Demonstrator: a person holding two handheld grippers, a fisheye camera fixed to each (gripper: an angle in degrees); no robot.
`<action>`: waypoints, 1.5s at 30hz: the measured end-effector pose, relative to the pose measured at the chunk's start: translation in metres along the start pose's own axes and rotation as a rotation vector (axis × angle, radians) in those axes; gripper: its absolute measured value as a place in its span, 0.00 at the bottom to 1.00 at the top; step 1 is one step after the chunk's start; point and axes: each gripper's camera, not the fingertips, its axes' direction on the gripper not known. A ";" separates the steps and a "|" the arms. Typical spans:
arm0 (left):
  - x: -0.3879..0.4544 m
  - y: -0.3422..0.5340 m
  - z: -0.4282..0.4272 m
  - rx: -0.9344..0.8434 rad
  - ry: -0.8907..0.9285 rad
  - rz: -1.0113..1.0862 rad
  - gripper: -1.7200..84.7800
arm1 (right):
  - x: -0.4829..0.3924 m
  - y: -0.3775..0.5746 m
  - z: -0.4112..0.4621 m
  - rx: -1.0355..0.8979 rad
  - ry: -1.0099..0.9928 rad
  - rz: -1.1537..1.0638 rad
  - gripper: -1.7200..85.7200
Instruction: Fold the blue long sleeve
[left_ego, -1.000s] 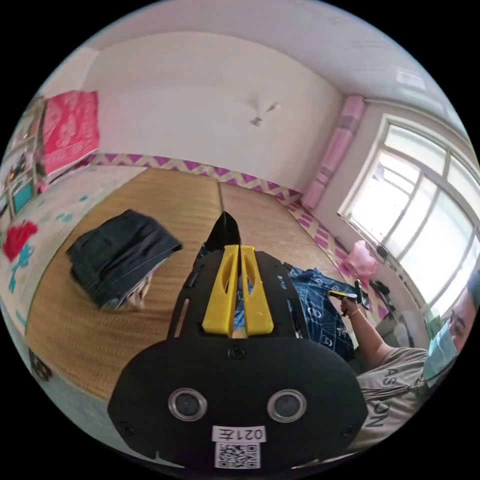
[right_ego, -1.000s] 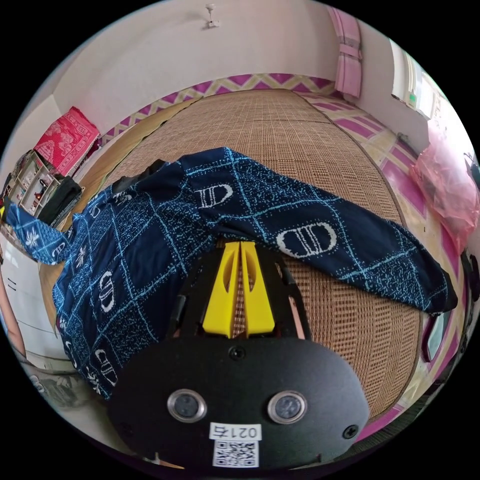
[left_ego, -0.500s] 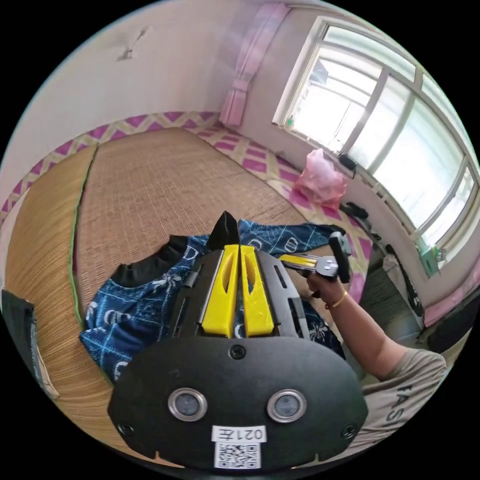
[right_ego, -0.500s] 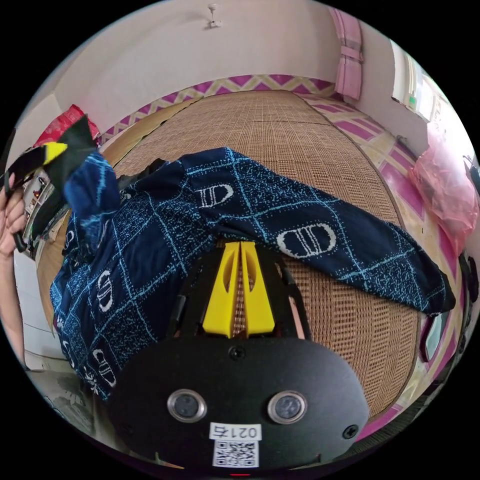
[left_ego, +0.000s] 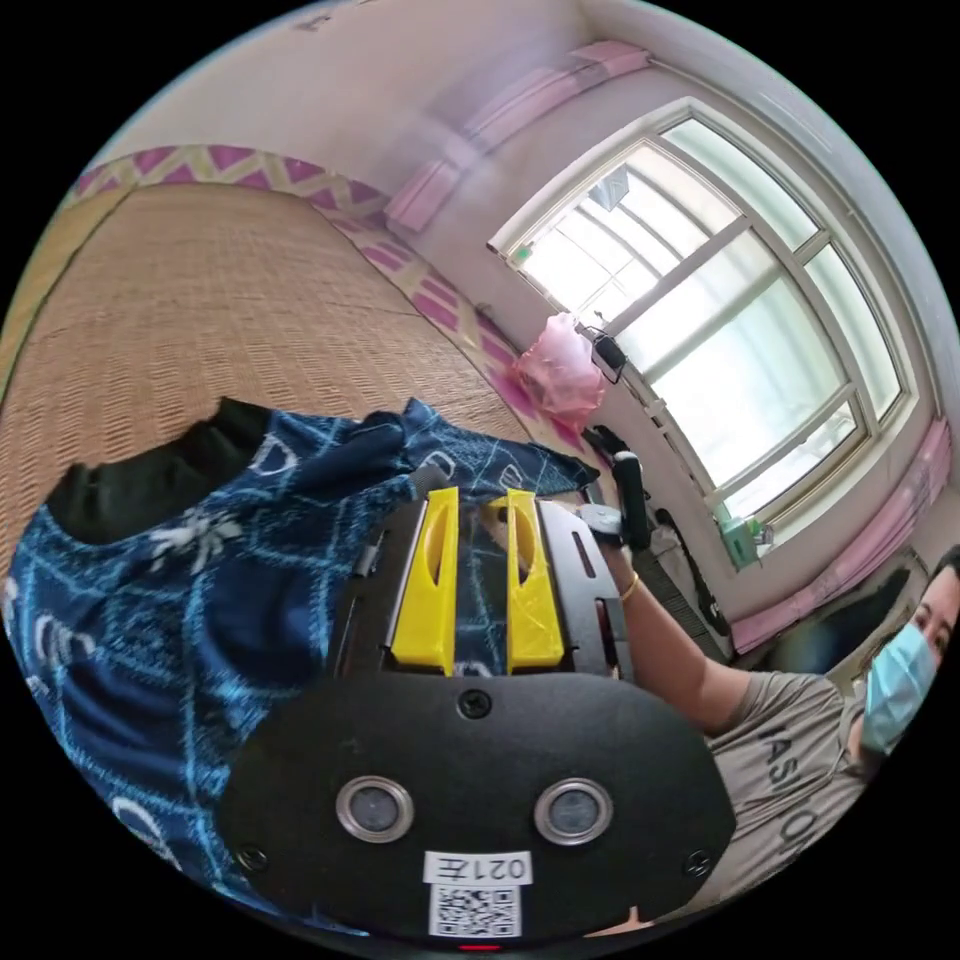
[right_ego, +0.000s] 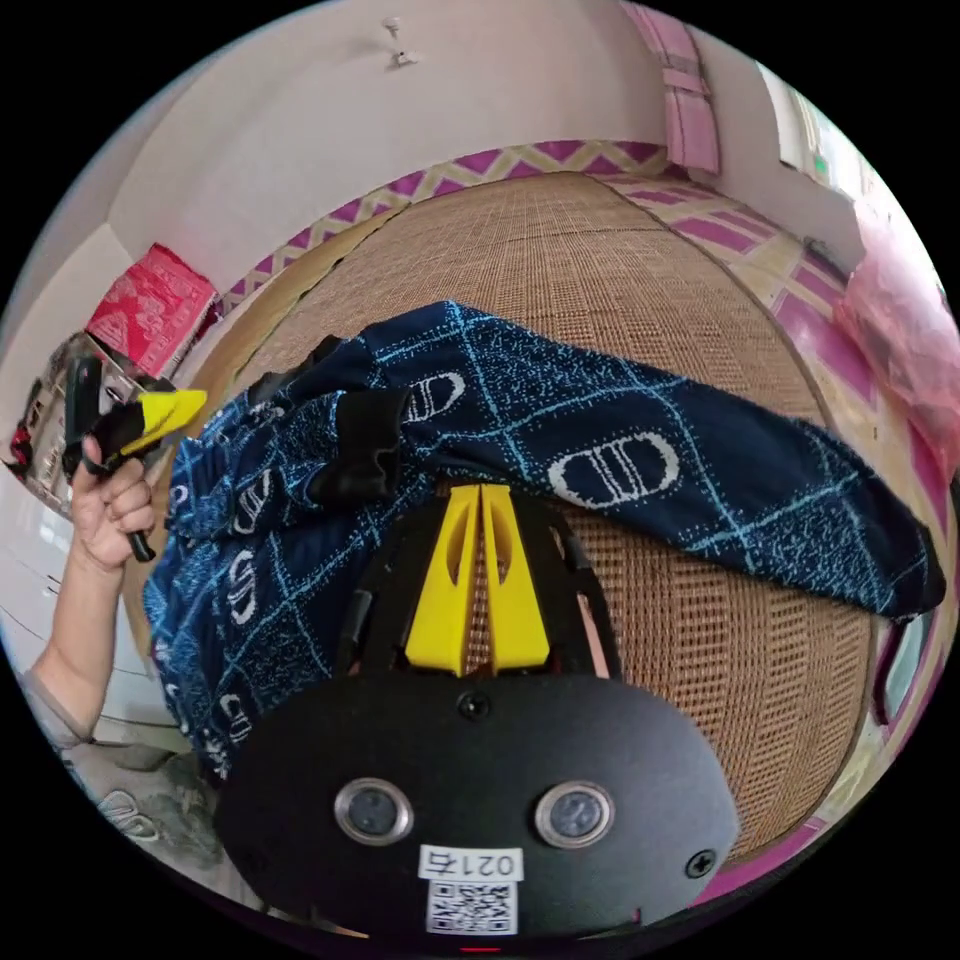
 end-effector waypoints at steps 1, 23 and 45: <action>-0.002 0.016 -0.029 0.003 -0.031 0.015 0.10 | 0.031 0.009 -0.011 -0.012 -0.085 0.042 0.02; -0.046 0.379 -0.311 0.155 -0.248 -0.231 0.09 | 0.547 0.253 -0.217 0.409 -0.197 0.990 0.12; -0.057 0.557 -0.417 0.232 -0.259 -0.324 0.08 | 0.601 0.166 -0.302 0.502 0.135 0.967 0.12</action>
